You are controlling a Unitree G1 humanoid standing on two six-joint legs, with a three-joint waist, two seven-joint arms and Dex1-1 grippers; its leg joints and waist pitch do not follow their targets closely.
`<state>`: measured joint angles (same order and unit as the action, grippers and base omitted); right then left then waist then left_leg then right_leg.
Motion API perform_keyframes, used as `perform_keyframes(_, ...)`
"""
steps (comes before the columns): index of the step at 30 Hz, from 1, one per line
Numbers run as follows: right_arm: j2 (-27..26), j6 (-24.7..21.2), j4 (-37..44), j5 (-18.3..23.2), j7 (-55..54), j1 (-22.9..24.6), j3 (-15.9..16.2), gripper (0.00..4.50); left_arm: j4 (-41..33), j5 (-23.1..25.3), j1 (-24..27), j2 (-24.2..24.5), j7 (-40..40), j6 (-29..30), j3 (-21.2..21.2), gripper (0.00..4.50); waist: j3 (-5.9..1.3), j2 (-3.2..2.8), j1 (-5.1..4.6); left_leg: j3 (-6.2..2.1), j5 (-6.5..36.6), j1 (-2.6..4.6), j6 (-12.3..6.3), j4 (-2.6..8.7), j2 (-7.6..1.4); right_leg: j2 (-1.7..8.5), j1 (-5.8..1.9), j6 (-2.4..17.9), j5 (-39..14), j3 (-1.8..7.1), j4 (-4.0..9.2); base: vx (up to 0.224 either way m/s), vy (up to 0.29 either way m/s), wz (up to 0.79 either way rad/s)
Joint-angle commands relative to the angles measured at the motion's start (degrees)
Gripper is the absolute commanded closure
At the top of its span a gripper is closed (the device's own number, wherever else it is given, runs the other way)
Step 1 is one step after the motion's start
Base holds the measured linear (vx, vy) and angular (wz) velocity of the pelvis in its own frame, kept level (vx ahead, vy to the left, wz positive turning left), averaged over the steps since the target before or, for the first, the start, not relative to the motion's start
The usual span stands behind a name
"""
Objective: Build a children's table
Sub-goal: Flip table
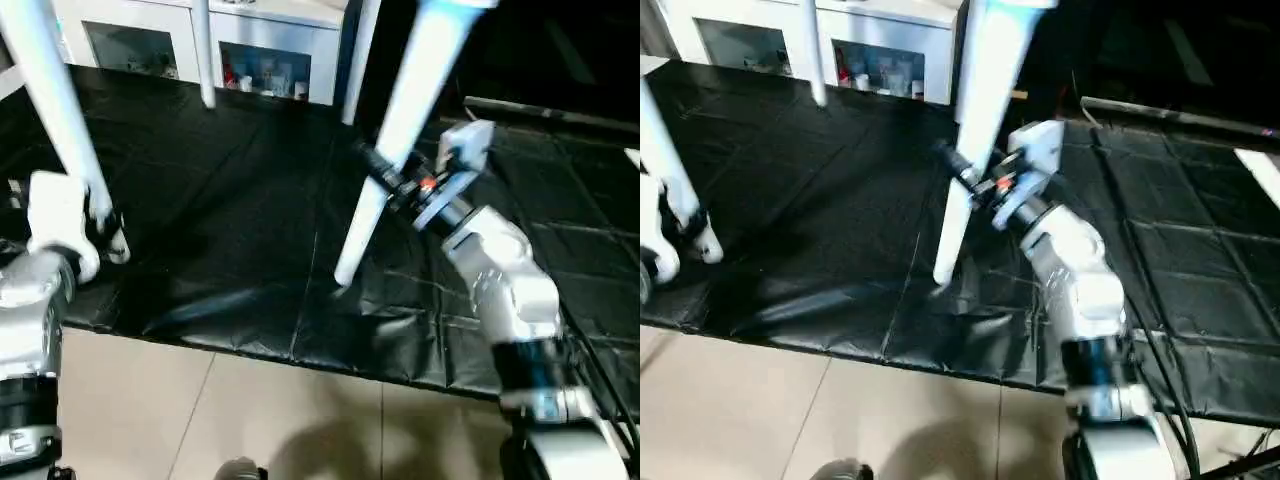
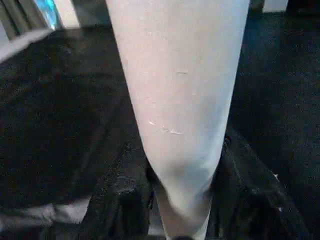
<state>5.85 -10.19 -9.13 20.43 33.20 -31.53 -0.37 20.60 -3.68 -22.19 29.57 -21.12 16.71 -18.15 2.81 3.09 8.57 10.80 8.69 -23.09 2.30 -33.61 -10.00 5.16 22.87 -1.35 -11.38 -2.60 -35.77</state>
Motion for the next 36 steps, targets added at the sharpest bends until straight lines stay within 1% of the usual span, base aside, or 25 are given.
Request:
perform_keyframes(1,-0.99,-2.9,-0.35,-3.12,-1.24,2.13,5.3,2.82,0.41,1.91,-0.39,-0.05,-4.42,-4.11,5.6,3.02,-3.34,-1.82,-0.57,-1.99,25.91,2.84,6.32,5.6,-3.06,3.07,-0.39,7.07,-13.23,2.24,4.72,0.0,0.0,0.0)
perform_keyframes(2,-1.22,-3.17,-0.42,-3.46,-1.81,2.35,5.52,2.82,1.06,1.9,-0.48,0.05,-4.96,-4.85,5.84,3.02,-3.46,-1.96,-0.61,-2.12,26.79,2.95,6.73,5.7,-3.11,3.15,-0.45,6.84,-13.93,2.24,4.67,0.0,0.0,0.0)
perform_keyframes(3,-1.51,-3.66,-0.59,-4.1,-2.82,2.53,5.77,2.82,2.11,1.84,-0.8,0.19,-5.48,-5.81,6.07,3.02,-3.36,-1.63,-0.73,-2.1,26.92,2.92,6.81,5.74,-3.1,3.1,-0.31,6.65,-14.23,2.26,4.83,0.0,0.0,0.0)
perform_keyframes(4,-1.55,-2.31,-2.1,-6.37,-3.83,2.68,6.54,2.82,3.68,1.32,-1.41,0.4,-6.42,-6.02,5.94,3.02,-3.34,-1.82,-0.83,-2.18,28.38,3.04,7.41,5.84,-3.12,3.13,-0.14,6.43,-15.12,2.29,4.86,0.0,0.0,0.0)
perform_keyframes(5,-1.56,-2.07,-2.31,-6.55,-3.82,2.69,6.62,2.82,3.87,1.29,-1.49,0.44,-6.5,-6.06,5.92,3.02,-3.06,-1.67,-1.01,-2.25,31.64,3.29,8.01,5.91,-3.05,3.17,0.25,6.09,-18.42,2.3,5.24,0.0,0.0,0.0)
perform_keyframes(7,-1.77,-0.2,-3.94,-7.75,-4.07,2.89,6.91,2.12,5.69,1.22,-2.15,0.94,-6.49,-6.92,5.3,3.02,-2.89,-1.6,-1.13,-2.59,36.06,3.72,8.37,6.02,-3.04,3.51,0.48,5.34,-24.03,2.32,5.79,0.0,0.0,0.0)
perform_keyframes(8,-1.91,0.39,-4.84,-7.51,-3.52,2.98,6.82,2.1,6.41,1.01,-2.37,1.34,-6.49,-7.43,4.75,2.46,-2.89,-1.49,-1.14,-2.77,37.25,3.94,8.28,6.08,-3.1,3.65,0.47,5.12,-25.88,2.31,6.13,0.0,0.0,0.0)
perform_keyframes(9,-2.13,1.32,-5.61,-7.61,-3.91,3.24,6.42,2.1,6.61,0.5,-2.2,1.89,-6.7,-7.85,4.13,2.46,-2.93,-1.6,-1.1,-2.85,37.36,4.04,8.3,6.14,-3.13,3.68,0.44,5.17,-26.06,2.3,6.21,0.0,0.0,0.0)
perform_keyframes(12,-2.34,2.47,-5.83,-7.57,-4.38,4.11,5.75,1.78,5.28,-0.83,-0.85,2.44,-7.15,-8.23,2.81,2.32,-3.03,-1.47,-1.12,-2.91,37.2,3.89,8.3,6.41,-3.27,3.65,0.16,5.95,-23.54,2.32,6.17,0.0,0.0,0.0)
perform_keyframes(15,-2.32,3.72,-6.0,-7.26,-4.01,5.47,5.3,1.62,2.35,-3.03,1.87,2.76,-8.02,-8.33,0.69,1.97,-3.44,-1.45,-1.1,-2.73,32.51,3.21,7.67,6.47,-3.38,3.65,-0.52,7.41,-16.66,2.3,5.25,0.0,0.0,0.0)
perform_keyframes(17,-2.39,4.18,-5.53,-7.08,-3.29,6.93,5.29,1.32,0.43,-4.37,4.02,3.09,-8.62,-8.89,-0.84,1.86,-3.65,-1.34,-0.86,-2.16,26.5,2.93,6.28,6.05,-3.3,3.36,-0.77,8.7,-9.1,2.33,4.57,0.025,-0.009,0.0)
perform_keyframes(19,-2.43,6.58,-4.81,-7.86,-2.64,9.54,5.91,1.23,-2.43,-6.38,7.23,3.39,-9.45,-10.08,-3.02,1.77,-3.63,-1.43,-0.76,-1.91,24.48,2.78,5.59,5.93,-3.22,3.22,-0.98,8.9,-7.23,2.27,4.45,0.025,-0.009,0.0)
perform_keyframes(20,-2.44,6.7,-4.76,-7.9,-2.64,9.66,5.93,1.23,-2.57,-6.46,7.36,3.4,-9.47,-10.13,-3.12,1.77,-3.71,-1.29,-0.78,-1.89,22.78,2.37,5.26,5.91,-3.18,3.2,-1.44,9.08,-5.2,2.21,4.23,0.0,0.0,0.0)
perform_keyframes(21,-2.38,8.13,-3.1,-8.08,-2.65,11.92,6.18,1.09,-5.41,-8.45,9.68,3.2,-10.03,-10.39,-5.18,1.63,-3.82,-1.47,-0.61,-1.8,22.26,2.6,5.16,5.84,-3.19,3.15,-1.32,9.27,-4.34,2.18,4.15,0.0,0.0,0.0)
perform_keyframes(24,-1.86,11.64,-1.31,-9.37,-2.71,15.18,7.19,0.78,-8.83,-10.51,13.27,3.01,-11.54,-11.46,-7.24,1.41,-3.8,-1.72,-0.62,-1.77,20.8,2.55,4.46,5.71,-3.14,2.8,-1.51,9.91,-1.06,2.05,3.88,0.0,0.0,0.0)
perform_keyframes(26,-1.88,13.97,-0.21,-10.93,-4.86,17.48,7.07,0.68,-11.61,-11.88,15.95,2.53,-11.86,-11.65,-8.65,1.31,-3.5,-1.65,-0.66,-1.75,22.74,2.54,4.42,5.93,-3.25,2.78,-1.43,9.85,-3.04,2.11,4.12,0.0,0.0,0.0)
perform_keyframes(27,-1.92,14.33,0.64,-11.27,-5.47,18.89,7.05,0.53,-13.6,-12.74,17.53,1.9,-11.53,-11.44,-9.55,1.08,-3.41,-1.66,-0.71,-1.72,23.47,2.59,4.32,5.99,-3.18,2.73,-1.4,9.71,-4.28,2.15,4.31,0.0,0.0,0.0)
perform_keyframes(28,-1.78,15.52,1.47,-12.73,-6.82,20.49,7.08,0.45,-16.36,-14.08,19.62,0.98,-11.32,-11.15,-10.52,1.03,-3.0,-2.1,-0.62,-1.84,26.72,2.63,4.8,6.21,-3.37,2.86,-1.18,9.52,-8.33,2.29,4.68,0.0,0.0,0.0)
perform_keyframes(29,-1.86,15.94,1.83,-12.8,-6.98,21.12,6.96,0.35,-17.67,-14.65,20.57,0.62,-11.48,-10.97,-10.69,1.01,-3.0,-2.1,-0.62,-1.84,26.72,2.63,4.8,6.21,-3.37,2.86,-1.18,9.52,-8.33,2.29,4.68,0.0,0.0,0.0)
perform_keyframes(30,-2.29,16.44,2.96,-12.83,-7.94,22.49,6.37,0.24,-20.9,-16.18,22.63,-0.39,-11.74,-10.41,-11.07,0.97,-2.8,-2.33,-0.64,-1.96,29.75,2.86,5.12,6.34,-3.39,2.99,-1.0,9.0,-12.67,2.4,5.19,0.0,0.0,0.0)
perform_keyframes(31,-2.71,16.49,4.08,-12.52,-8.59,23.58,5.85,0.16,-23.39,-17.45,24.1,-1.2,-11.85,-9.88,-11.27,0.86,-2.65,-2.17,-0.6,-2.03,31.49,2.97,5.2,6.44,-3.46,3.0,-0.81,8.52,-15.52,2.55,5.59,0.0,0.0,0.0)
perform_keyframes(32,-3.08,16.42,5.47,-11.92,-8.96,24.75,5.4,0.08,-25.81,-18.79,25.49,-1.98,-11.84,-9.24,-11.31,0.71,-2.4,-2.32,-0.57,-2.2,34.13,3.14,5.41,6.53,-3.52,3.07,-0.48,7.95,-19.11,2.66,6.02,0.0,0.0,0.0)
perform_keyframes(34,-3.32,17.28,8.62,-11.81,-10.09,27.72,4.67,0.01,-31.16,-20.75,28.61,-3.84,-11.18,-8.25,-10.66,0.59,-2.14,-2.13,-0.49,-2.33,36.77,3.34,5.48,6.55,-3.47,3.03,-0.1,6.98,-23.1,2.75,6.63,0.0,0.0,0.0)
perform_keyframes(35,-3.32,17.28,8.62,-11.81,-10.09,27.72,4.67,0.01,-31.16,-20.75,28.61,-3.84,-11.18,-8.25,-10.66,0.59,-2.09,-2.19,-0.36,-2.46,37.56,3.48,5.62,6.53,-3.57,3.14,-0.06,6.66,-24.27,2.8,6.75,-0.05,-0.004,0.02)
perform_keyframes(36,-3.42,17.68,11.14,-11.53,-10.75,29.96,4.48,0.0,-34.44,-21.62,30.3,-4.82,-10.44,-6.94,-9.67,0.53,-1.74,-2.32,-0.45,-2.57,39.48,3.63,5.63,6.58,-3.43,3.06,0.26,5.68,-27.69,2.74,7.14,-0.05,-0.004,0.02)
